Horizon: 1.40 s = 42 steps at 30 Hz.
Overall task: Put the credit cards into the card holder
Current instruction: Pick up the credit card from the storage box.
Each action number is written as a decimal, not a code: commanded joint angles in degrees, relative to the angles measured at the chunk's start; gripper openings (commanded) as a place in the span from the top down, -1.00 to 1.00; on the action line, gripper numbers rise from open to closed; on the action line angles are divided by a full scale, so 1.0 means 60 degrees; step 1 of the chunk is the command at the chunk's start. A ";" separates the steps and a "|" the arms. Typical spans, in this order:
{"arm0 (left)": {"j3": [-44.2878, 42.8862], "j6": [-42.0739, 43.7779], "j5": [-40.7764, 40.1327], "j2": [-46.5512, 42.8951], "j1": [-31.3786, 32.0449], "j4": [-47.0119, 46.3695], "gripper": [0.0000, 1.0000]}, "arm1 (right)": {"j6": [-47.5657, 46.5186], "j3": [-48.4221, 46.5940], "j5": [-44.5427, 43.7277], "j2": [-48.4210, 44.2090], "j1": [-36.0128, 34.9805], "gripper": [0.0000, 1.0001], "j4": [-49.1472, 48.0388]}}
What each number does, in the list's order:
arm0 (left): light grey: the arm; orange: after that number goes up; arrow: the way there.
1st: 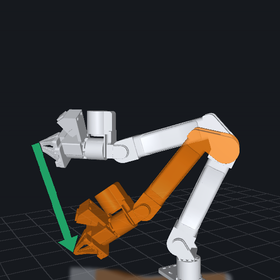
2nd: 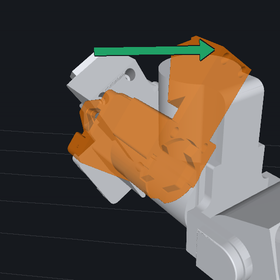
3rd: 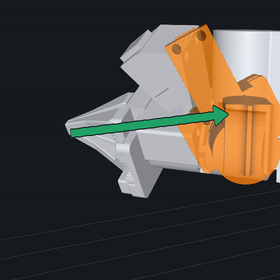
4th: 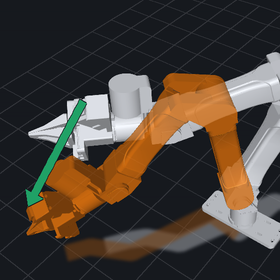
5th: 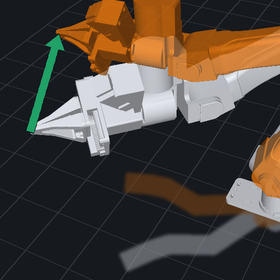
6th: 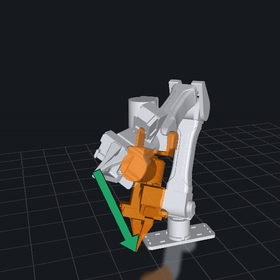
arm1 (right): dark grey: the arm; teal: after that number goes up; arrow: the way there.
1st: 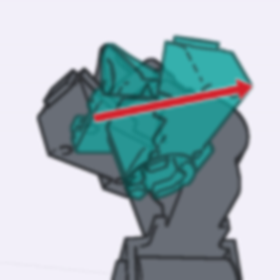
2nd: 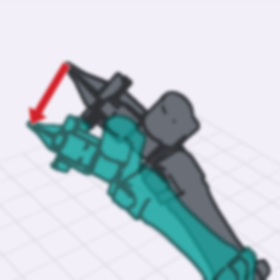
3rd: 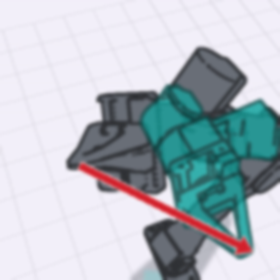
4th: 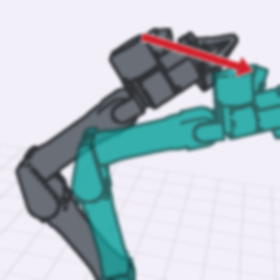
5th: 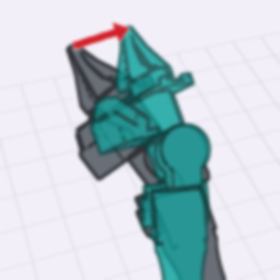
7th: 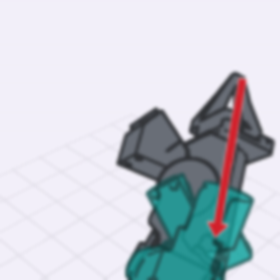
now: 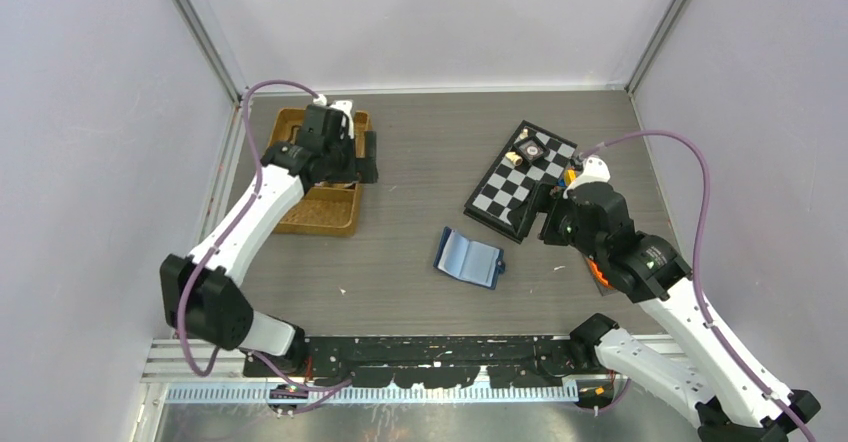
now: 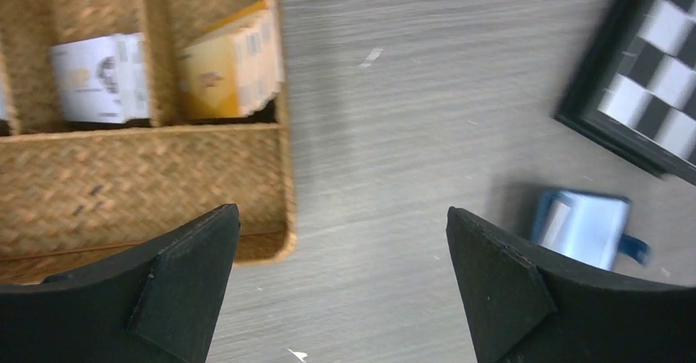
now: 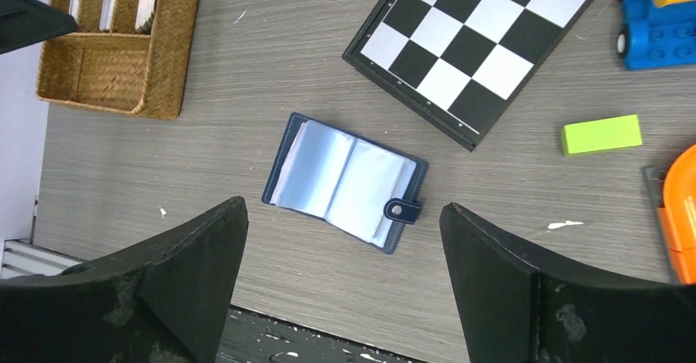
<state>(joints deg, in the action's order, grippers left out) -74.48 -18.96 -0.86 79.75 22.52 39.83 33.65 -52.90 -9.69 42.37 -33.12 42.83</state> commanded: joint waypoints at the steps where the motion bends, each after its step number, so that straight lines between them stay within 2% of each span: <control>1: -0.0624 0.0769 -0.0372 0.1123 -0.0542 0.0467 -0.99 | -0.0594 -0.1168 -0.0403 0.0368 0.0064 -0.85 0.0911; 7: -0.1046 0.0642 0.0094 0.2399 -0.0722 -0.0112 -0.99 | -0.0864 -0.1412 -0.0204 0.0521 0.0091 -0.88 0.1092; 16: -0.1521 0.0354 0.0622 0.3437 -0.0709 -0.0852 -0.93 | -0.0210 -0.0873 0.0196 0.0168 0.0105 -0.88 0.0724; 25: -0.1045 0.0774 -0.0378 0.3417 -0.0678 -0.1174 -0.87 | -0.0148 -0.0703 0.0078 0.0418 0.0115 -0.86 0.0683; 28: -0.0872 0.1073 -0.0325 0.3386 -0.0678 -0.1526 -0.90 | -0.0095 -0.0584 0.0144 0.0495 0.0119 -0.86 0.0586; 42: -0.1629 0.1552 -0.1007 0.4712 -0.0852 -0.1530 -0.91 | 0.0039 -0.0268 0.0382 0.0574 0.0131 -0.85 0.0422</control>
<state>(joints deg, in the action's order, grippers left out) -81.76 -11.11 -5.21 107.18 18.26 32.86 33.36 -54.72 -7.94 45.43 -32.49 47.62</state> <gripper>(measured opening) 0.952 0.930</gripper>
